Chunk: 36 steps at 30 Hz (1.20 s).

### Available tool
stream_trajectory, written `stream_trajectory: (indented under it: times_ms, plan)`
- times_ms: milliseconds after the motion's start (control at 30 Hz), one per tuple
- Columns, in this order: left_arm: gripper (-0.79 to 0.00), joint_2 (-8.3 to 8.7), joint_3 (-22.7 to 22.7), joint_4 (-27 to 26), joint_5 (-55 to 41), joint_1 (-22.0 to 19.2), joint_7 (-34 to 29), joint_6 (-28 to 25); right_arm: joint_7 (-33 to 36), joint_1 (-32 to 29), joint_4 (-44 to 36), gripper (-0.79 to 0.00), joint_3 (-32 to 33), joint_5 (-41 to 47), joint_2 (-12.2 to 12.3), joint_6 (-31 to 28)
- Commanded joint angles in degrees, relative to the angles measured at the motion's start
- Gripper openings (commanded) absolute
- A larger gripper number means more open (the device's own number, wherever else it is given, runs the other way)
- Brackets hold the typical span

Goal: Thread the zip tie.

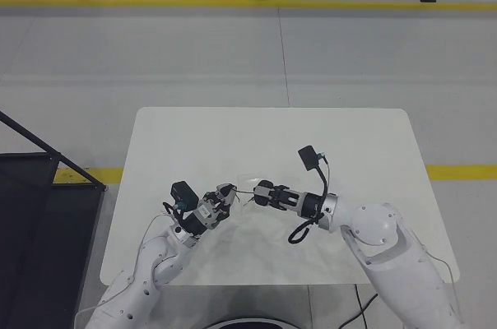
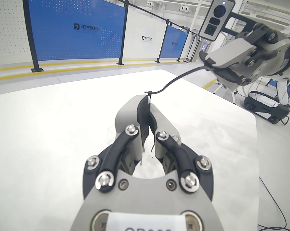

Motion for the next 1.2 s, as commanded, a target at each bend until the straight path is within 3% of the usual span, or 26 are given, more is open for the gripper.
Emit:
stream_trajectory:
  times_ms: [0, 767, 1167]
  plan:
    - [-0.785, 0.0, 0.0, 0.0, 0.0, 0.0, 0.0, 0.0, 0.6, 0.7, 0.2, -0.785, -0.4, -0.3, -0.1, 1.2]
    - [-0.785, -0.59, -1.2, -1.6, -2.0, 1.3, 1.3, 3.0, 0.1, 3.1, -0.1, -0.785, -1.4, -3.7, -0.4, 12.3]
    - [-0.785, -0.77, -0.7, -1.3, 1.1, 0.9, 0.9, 2.0, 0.6, 4.3, 0.8, -0.785, -2.3, -4.1, -0.6, 12.9]
